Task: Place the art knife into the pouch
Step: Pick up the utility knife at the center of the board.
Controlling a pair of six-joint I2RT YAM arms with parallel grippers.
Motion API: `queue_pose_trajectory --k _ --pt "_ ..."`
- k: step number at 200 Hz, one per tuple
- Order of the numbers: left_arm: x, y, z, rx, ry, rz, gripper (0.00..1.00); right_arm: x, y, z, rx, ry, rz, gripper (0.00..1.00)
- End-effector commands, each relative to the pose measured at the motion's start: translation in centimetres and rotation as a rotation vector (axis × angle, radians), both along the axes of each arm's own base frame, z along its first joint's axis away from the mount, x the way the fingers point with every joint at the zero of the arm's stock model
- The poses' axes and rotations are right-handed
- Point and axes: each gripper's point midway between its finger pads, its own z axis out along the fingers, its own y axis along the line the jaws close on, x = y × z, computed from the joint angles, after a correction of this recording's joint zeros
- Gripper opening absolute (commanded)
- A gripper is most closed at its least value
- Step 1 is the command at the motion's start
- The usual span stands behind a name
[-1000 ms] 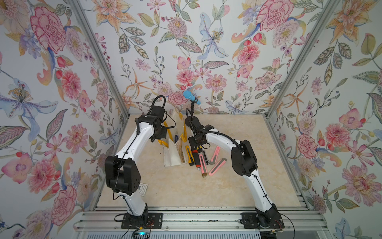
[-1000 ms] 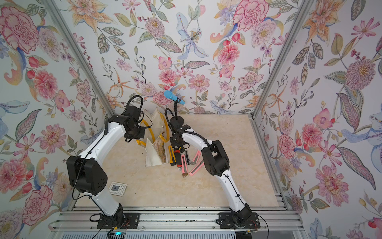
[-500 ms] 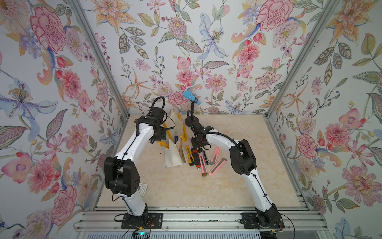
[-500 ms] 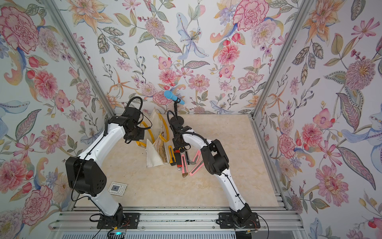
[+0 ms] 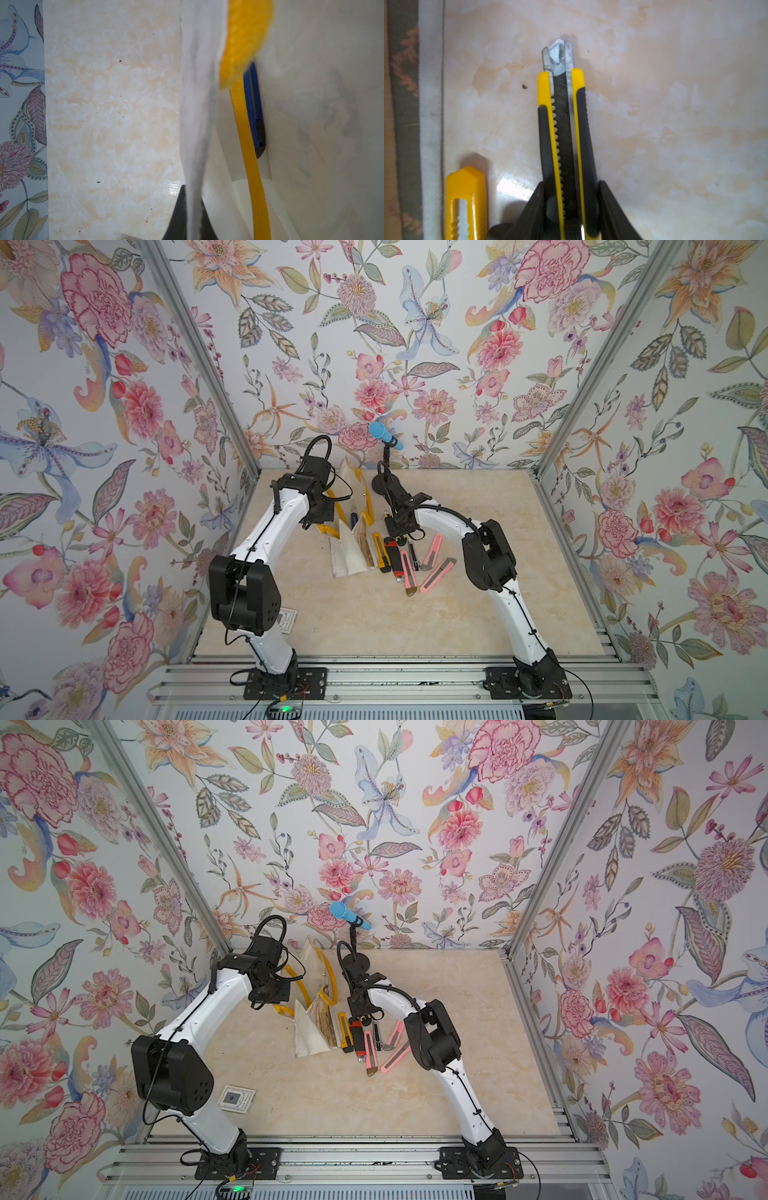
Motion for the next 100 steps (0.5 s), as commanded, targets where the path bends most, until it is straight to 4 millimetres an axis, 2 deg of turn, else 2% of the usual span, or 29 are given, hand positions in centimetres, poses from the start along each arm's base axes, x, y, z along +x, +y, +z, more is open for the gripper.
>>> queue_pose_trajectory --k 1,5,8,15,57,93,95,100 --pt "-0.6 0.2 0.4 -0.006 -0.01 0.017 0.0 0.8 0.3 4.8 0.088 -0.04 -0.043 0.25" --pt "-0.6 0.1 0.5 -0.005 -0.014 0.016 0.0 1.0 0.5 5.7 0.099 -0.054 -0.042 0.25" --pt "-0.6 0.1 0.4 -0.006 -0.012 0.016 0.0 2.0 -0.7 6.3 0.106 -0.067 -0.068 0.25" --pt "-0.7 0.1 0.4 -0.005 -0.011 0.013 0.0 2.6 -0.8 7.9 0.125 -0.095 -0.076 0.25" --pt "-0.6 -0.3 0.6 -0.005 -0.017 -0.004 0.0 4.0 -0.6 17.8 0.23 -0.274 -0.094 0.25" --pt "-0.4 -0.6 0.6 -0.005 -0.018 -0.019 0.0 3.9 0.9 26.4 0.341 -0.429 -0.046 0.25" --pt "-0.4 -0.6 0.7 -0.005 -0.022 -0.019 0.0 3.1 2.0 26.9 0.353 -0.433 -0.023 0.25" --pt "-0.4 -0.7 0.7 -0.005 -0.022 -0.021 0.0 2.6 2.7 27.9 0.373 -0.449 -0.005 0.25"
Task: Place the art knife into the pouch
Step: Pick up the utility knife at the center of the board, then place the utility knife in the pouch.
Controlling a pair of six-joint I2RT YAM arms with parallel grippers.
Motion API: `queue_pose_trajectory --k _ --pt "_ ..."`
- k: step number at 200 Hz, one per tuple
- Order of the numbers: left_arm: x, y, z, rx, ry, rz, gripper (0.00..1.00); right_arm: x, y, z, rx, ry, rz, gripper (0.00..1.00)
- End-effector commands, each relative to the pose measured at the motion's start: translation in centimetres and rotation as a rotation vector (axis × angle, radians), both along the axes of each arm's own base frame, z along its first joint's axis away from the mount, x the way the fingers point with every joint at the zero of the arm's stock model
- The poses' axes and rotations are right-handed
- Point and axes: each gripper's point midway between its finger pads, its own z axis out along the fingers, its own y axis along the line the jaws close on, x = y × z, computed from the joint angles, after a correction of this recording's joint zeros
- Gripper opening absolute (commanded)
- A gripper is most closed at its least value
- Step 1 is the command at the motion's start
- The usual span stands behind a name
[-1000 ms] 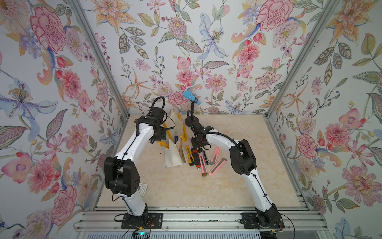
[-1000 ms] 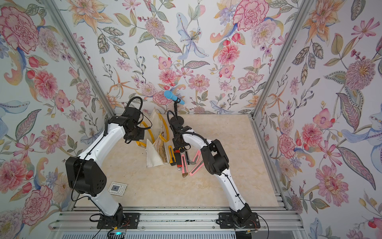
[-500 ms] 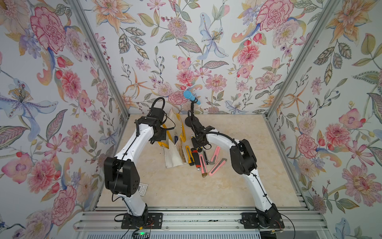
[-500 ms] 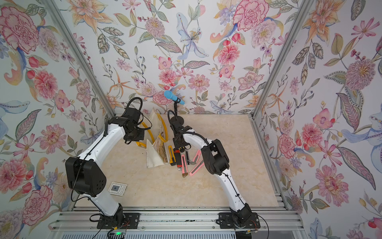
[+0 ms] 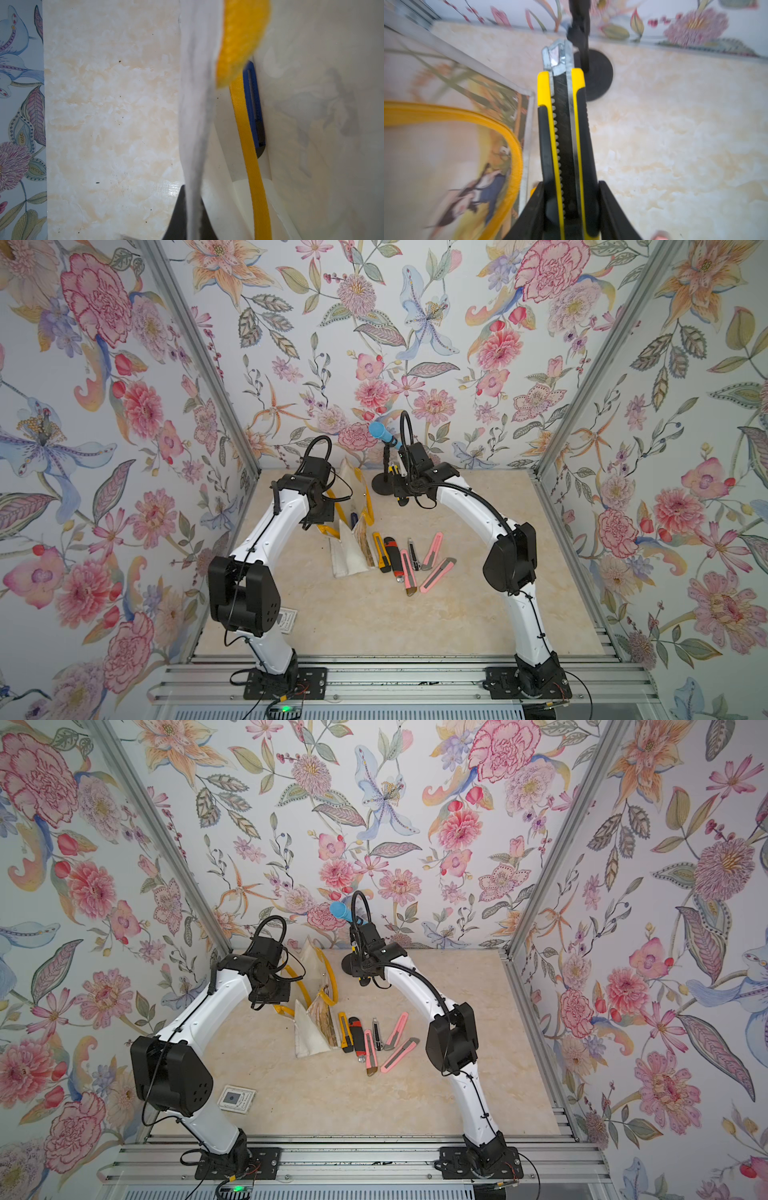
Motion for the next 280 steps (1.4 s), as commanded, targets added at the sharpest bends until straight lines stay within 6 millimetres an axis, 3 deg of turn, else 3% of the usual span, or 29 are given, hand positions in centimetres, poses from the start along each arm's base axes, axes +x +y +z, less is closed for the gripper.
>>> queue_pose_trajectory --k 1,29,56,104,156,280 --pt "-0.3 -0.4 0.6 -0.004 -0.014 -0.013 0.0 -1.9 2.4 7.6 0.09 -0.137 0.061 0.25" --pt "-0.3 -0.5 0.8 -0.007 -0.022 -0.021 0.0 -3.4 5.2 11.9 0.22 -0.2 0.14 0.25" --pt "-0.3 -0.7 1.0 -0.012 -0.03 -0.027 0.0 -4.6 8.2 13.2 0.344 -0.2 0.222 0.25" --pt "-0.5 -0.5 1.0 -0.004 -0.03 -0.038 0.0 -6.1 12.9 10.2 0.439 -0.093 0.332 0.25" --pt "-0.4 -0.7 0.8 -0.002 -0.024 -0.049 0.0 -6.9 15.0 5.2 0.432 0.031 0.354 0.25" --pt "-0.5 -0.6 0.4 -0.001 -0.016 -0.044 0.0 -7.4 14.0 -0.8 0.31 0.145 0.307 0.25"
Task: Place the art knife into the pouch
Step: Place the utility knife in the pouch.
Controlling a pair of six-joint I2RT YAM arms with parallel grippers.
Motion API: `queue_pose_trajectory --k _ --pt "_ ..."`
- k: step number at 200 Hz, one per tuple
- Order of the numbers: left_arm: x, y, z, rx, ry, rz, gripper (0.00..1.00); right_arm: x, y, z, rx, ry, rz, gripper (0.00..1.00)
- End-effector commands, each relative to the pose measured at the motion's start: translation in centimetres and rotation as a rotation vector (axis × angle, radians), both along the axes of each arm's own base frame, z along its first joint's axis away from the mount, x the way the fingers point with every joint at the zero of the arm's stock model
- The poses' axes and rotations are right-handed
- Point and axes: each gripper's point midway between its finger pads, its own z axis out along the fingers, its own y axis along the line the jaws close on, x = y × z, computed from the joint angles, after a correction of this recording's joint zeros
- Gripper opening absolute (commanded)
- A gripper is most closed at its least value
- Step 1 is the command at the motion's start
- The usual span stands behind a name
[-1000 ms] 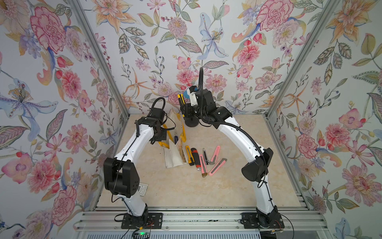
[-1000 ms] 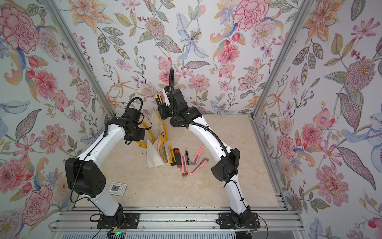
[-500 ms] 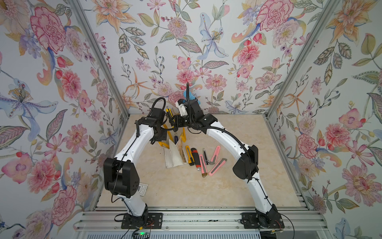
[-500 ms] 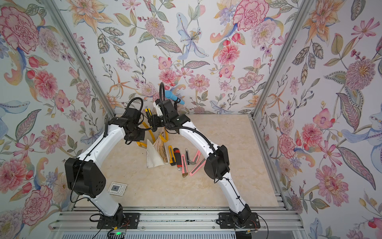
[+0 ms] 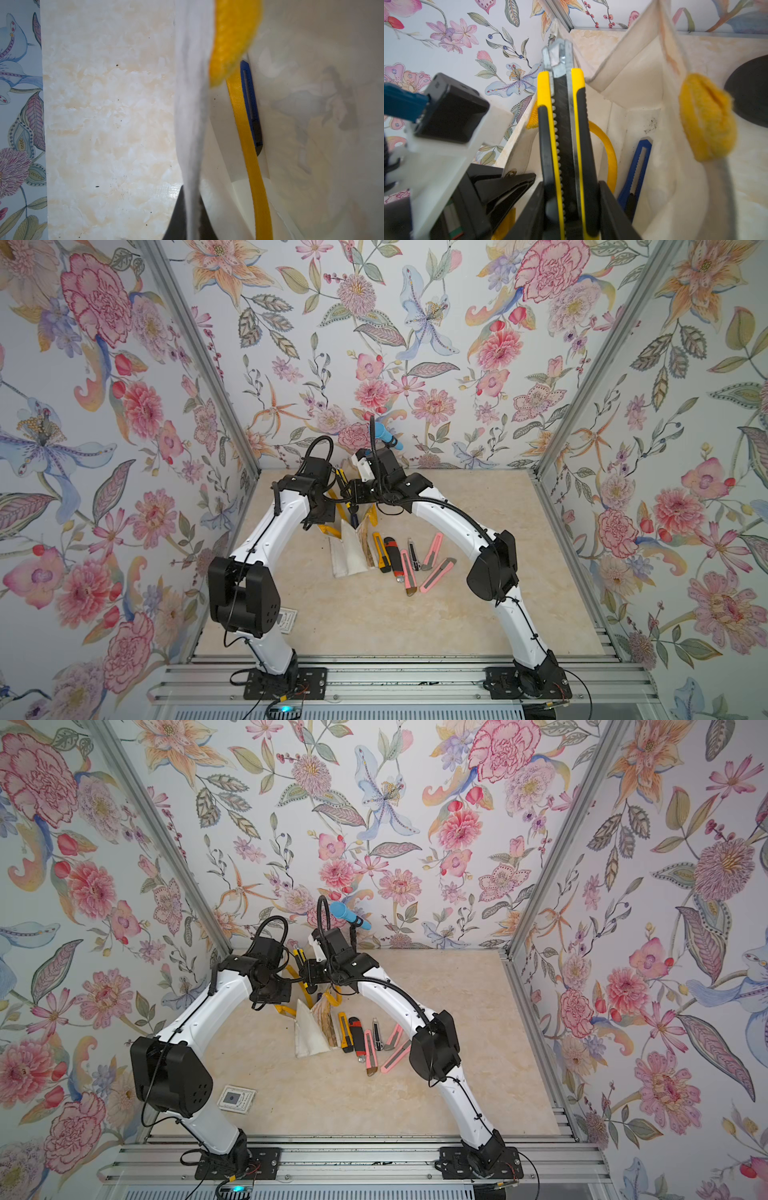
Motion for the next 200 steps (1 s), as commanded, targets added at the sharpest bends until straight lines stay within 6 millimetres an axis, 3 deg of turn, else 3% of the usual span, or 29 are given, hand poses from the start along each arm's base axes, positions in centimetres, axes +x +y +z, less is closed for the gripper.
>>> queue_pose_trajectory --k 1,85,200 --pt "-0.6 -0.3 0.3 -0.003 -0.006 -0.019 0.0 -0.3 -0.3 -1.6 -0.038 0.031 -0.005 0.25" --pt "-1.0 0.1 1.0 -0.008 -0.025 0.008 0.0 0.6 -2.5 -4.1 -0.141 0.068 -0.065 0.26" --pt "-0.9 0.0 0.8 -0.008 -0.023 0.009 0.0 0.0 -2.5 -3.8 -0.162 0.053 -0.062 0.3"
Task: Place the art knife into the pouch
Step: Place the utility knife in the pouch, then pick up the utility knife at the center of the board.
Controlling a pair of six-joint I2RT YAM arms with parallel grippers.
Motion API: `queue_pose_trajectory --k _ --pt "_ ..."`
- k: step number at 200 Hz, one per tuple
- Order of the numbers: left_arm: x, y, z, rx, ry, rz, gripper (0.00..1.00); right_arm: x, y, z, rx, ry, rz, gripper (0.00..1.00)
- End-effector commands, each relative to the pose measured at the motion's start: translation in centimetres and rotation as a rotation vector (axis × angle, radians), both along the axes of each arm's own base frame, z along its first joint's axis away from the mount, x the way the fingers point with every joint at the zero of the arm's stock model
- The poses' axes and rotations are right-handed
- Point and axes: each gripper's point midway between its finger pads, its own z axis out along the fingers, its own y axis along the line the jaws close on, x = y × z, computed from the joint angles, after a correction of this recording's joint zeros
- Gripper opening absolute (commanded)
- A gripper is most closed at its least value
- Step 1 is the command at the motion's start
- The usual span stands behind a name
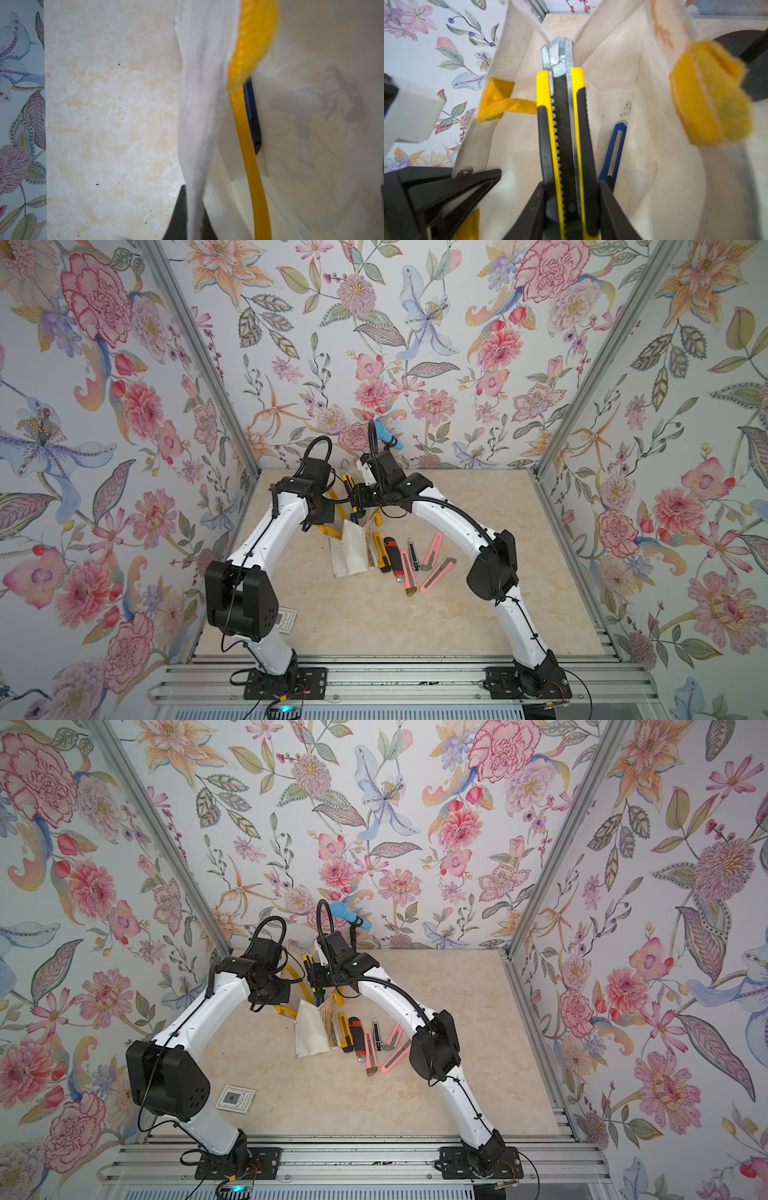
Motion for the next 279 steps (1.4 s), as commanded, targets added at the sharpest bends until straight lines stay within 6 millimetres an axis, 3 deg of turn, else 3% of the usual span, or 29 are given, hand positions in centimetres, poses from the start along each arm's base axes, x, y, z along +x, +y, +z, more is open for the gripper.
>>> queue_pose_trajectory --k 1,49,79,136,167,214,241,253,268,271,279 --pt "-0.4 -0.1 0.5 -0.003 -0.009 0.002 0.0 -0.4 -0.4 -1.5 -0.048 0.024 -0.002 0.3" --pt "-0.2 -0.2 0.2 0.001 0.0 -0.006 0.0 -0.2 -0.4 -1.0 -0.044 0.008 0.005 0.4" --pt "0.3 -0.4 0.3 0.0 -0.002 -0.014 0.0 -0.1 -0.4 -0.4 -0.04 -0.009 0.005 0.52" --pt "0.7 -0.5 0.3 0.002 -0.002 -0.017 0.0 0.4 -0.6 1.8 -0.014 -0.05 0.001 0.54" --pt "1.0 -0.6 0.3 -0.001 -0.003 -0.017 0.0 0.9 -1.2 4.6 0.024 -0.093 -0.012 0.54" --pt "1.2 -0.7 0.2 -0.003 -0.001 -0.018 0.0 2.8 -5.3 11.0 0.054 -0.222 -0.106 0.55" --pt "1.5 -0.7 0.2 -0.003 -0.004 -0.015 0.0 3.7 -8.6 12.7 0.011 -0.282 -0.176 0.56" --pt "1.6 -0.8 0.2 -0.003 -0.006 -0.016 0.0 4.2 -10.1 12.2 -0.02 -0.278 -0.208 0.57" --pt "1.8 -0.9 0.1 -0.004 -0.004 -0.017 0.0 4.1 -11.3 10.1 -0.072 -0.244 -0.229 0.57" --pt "1.9 -0.9 0.1 -0.005 -0.003 -0.017 0.0 5.0 -12.8 9.7 -0.083 -0.236 -0.26 0.57" --pt "2.0 -0.9 0.2 -0.005 -0.006 -0.017 0.0 5.1 -13.9 8.0 -0.118 -0.204 -0.281 0.57"
